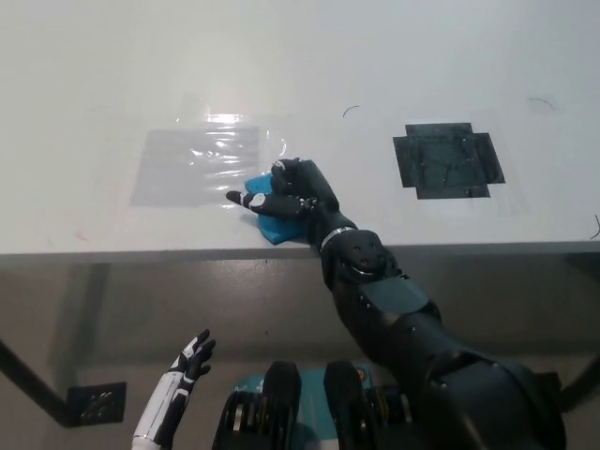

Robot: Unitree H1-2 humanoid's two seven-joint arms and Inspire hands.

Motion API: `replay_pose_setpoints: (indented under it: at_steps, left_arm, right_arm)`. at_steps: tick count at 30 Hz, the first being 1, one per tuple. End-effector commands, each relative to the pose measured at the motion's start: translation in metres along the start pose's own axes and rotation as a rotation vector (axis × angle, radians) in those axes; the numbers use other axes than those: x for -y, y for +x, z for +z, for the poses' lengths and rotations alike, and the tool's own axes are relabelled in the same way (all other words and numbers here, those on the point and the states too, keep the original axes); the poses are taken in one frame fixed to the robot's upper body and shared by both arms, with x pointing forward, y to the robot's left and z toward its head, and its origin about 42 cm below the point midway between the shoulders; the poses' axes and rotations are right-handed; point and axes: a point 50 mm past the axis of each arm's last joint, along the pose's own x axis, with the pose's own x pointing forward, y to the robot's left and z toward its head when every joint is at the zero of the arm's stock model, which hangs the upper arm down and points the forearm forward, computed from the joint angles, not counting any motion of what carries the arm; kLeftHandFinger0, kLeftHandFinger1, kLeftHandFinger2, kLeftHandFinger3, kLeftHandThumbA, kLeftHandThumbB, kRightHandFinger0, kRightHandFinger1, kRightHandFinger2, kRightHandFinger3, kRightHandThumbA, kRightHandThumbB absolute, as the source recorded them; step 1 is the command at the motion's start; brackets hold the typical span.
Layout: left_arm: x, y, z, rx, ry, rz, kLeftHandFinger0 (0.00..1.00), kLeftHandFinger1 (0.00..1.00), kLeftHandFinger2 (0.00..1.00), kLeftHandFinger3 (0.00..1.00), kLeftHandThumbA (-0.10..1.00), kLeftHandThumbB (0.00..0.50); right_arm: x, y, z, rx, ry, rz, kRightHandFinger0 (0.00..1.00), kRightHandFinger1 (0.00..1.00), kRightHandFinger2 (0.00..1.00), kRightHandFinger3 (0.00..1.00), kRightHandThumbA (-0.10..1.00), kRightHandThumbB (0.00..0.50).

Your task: A soft sponge is kept on the balc marked spot on the table infront of the robot and it uses its right hand fist to press down on it and drrags it across the table in a back and forth manner twice to clean it

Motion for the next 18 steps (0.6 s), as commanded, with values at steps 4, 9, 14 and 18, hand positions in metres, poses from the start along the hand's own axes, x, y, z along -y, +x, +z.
replay_pose_setpoints:
  at_steps: [4,9,14,18]
  left_arm:
    - [-0.006,0.003,0.009,0.047,-0.001,0.006,1.00,1.00,1.00,1.00,1.00,0.421]
    - [-0.006,0.002,0.007,0.046,0.005,0.004,1.00,1.00,1.00,1.00,1.00,0.422]
    - [-0.006,0.002,0.006,0.043,0.001,0.006,1.00,1.00,1.00,1.00,1.00,0.425]
    - [-0.005,0.003,0.008,0.040,0.013,0.002,1.00,1.00,1.00,1.00,1.00,0.429]
  right_arm:
    - [0.078,-0.010,-0.011,-0.026,-0.029,-0.117,0.01,0.00,0.08,0.00,1.00,0.110]
    - [0.153,-0.031,-0.024,-0.058,0.004,-0.250,0.00,0.00,0.05,0.00,1.00,0.098]
    - [0.227,-0.061,-0.031,-0.074,0.078,-0.411,0.00,0.00,0.00,0.00,1.00,0.134]
    - [0.286,-0.092,-0.027,-0.043,0.081,-0.496,0.00,0.00,0.00,0.00,1.00,0.109]
